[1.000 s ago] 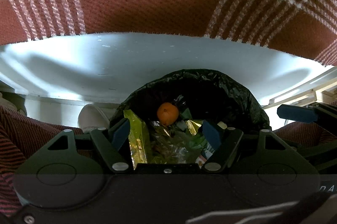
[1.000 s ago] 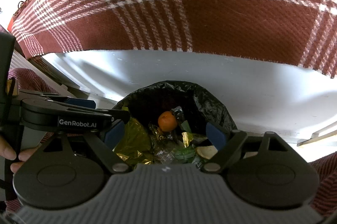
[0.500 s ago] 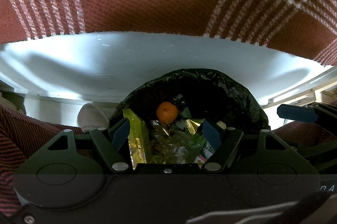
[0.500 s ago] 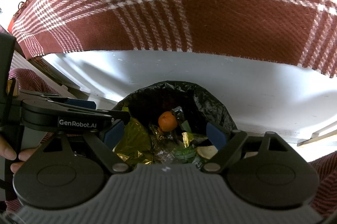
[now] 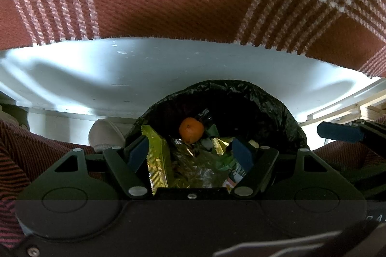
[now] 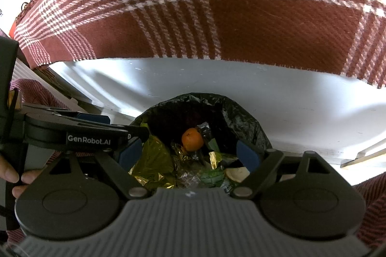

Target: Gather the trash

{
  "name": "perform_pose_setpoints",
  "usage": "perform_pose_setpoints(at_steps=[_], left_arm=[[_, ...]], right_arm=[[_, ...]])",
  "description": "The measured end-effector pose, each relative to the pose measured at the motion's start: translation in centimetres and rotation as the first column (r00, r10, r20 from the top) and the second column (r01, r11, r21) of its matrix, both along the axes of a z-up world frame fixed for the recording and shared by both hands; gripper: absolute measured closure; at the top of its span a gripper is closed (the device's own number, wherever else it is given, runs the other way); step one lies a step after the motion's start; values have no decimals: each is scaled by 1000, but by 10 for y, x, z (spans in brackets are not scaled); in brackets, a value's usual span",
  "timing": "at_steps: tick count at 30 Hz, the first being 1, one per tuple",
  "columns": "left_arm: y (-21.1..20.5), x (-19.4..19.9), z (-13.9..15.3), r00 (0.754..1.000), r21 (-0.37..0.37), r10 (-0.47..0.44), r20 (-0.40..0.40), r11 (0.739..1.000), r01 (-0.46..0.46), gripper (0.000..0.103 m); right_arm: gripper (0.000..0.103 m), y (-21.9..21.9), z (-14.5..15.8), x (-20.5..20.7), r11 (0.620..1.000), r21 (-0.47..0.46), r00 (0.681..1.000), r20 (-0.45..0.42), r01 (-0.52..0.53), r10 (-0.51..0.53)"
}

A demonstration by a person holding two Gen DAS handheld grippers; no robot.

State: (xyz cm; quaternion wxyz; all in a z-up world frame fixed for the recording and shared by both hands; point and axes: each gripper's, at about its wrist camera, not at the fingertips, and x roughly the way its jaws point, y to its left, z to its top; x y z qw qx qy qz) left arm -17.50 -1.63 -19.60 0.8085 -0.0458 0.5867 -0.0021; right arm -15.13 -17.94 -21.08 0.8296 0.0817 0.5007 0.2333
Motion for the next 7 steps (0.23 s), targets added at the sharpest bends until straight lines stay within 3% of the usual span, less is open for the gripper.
perform_pose_setpoints(at_steps=[7], left_arm=[[5, -1, 7, 1000, -2, 3, 17, 1000, -3, 27]], right_arm=[[12, 0, 3, 0, 1000, 1, 1000, 1, 3, -3]])
